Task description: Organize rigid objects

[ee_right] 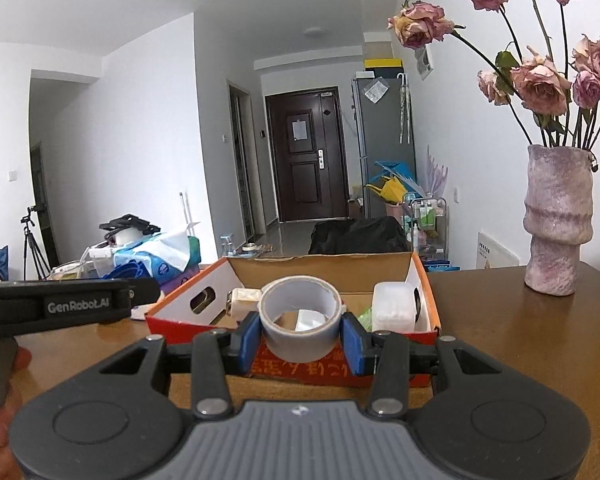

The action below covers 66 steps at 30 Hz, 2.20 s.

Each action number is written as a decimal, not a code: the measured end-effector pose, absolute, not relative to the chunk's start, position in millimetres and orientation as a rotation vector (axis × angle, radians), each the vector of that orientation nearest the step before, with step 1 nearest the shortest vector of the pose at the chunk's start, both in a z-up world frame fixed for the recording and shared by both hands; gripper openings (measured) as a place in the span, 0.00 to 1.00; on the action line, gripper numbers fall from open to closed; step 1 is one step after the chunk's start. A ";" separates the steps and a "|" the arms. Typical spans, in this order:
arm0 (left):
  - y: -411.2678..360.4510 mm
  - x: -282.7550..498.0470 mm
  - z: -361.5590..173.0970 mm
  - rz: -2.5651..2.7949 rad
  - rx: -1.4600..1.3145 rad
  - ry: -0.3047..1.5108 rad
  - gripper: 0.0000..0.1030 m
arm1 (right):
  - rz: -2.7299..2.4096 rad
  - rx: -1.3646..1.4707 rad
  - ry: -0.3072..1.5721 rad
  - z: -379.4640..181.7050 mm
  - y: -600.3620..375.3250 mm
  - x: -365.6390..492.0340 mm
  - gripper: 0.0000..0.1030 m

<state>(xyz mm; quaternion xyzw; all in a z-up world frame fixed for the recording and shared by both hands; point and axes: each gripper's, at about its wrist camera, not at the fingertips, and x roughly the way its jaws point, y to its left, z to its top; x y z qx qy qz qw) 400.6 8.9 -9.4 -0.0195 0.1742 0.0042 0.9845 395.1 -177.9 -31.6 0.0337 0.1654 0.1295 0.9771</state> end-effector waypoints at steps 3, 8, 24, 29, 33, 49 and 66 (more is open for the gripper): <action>8.8 408.6 -7.6 0.012 -0.050 0.347 0.53 | 0.254 0.073 0.331 -30.2 -178.9 403.2 0.41; 8.3 424.2 -6.8 0.019 -0.065 0.347 0.53 | 0.245 0.076 0.321 -28.0 -178.1 419.7 0.41; 1.4 489.1 -9.7 0.025 -0.098 0.362 0.53 | 0.224 0.091 0.320 -27.9 -174.6 485.9 0.41; -2.5 514.7 -15.1 0.018 -0.103 0.384 0.53 | 0.223 0.091 0.333 -30.1 -171.4 512.4 0.41; -3.0 534.5 -20.4 0.020 -0.109 0.401 0.53 | 0.217 0.088 0.350 -34.6 -169.3 531.8 0.41; -1.4 576.3 -46.0 0.062 -0.084 0.479 0.53 | 0.175 0.066 0.455 -53.2 -171.7 578.0 0.41; 18.4 567.9 -39.8 0.114 -0.092 0.441 1.00 | 0.150 0.042 0.441 -55.1 -177.1 576.1 1.00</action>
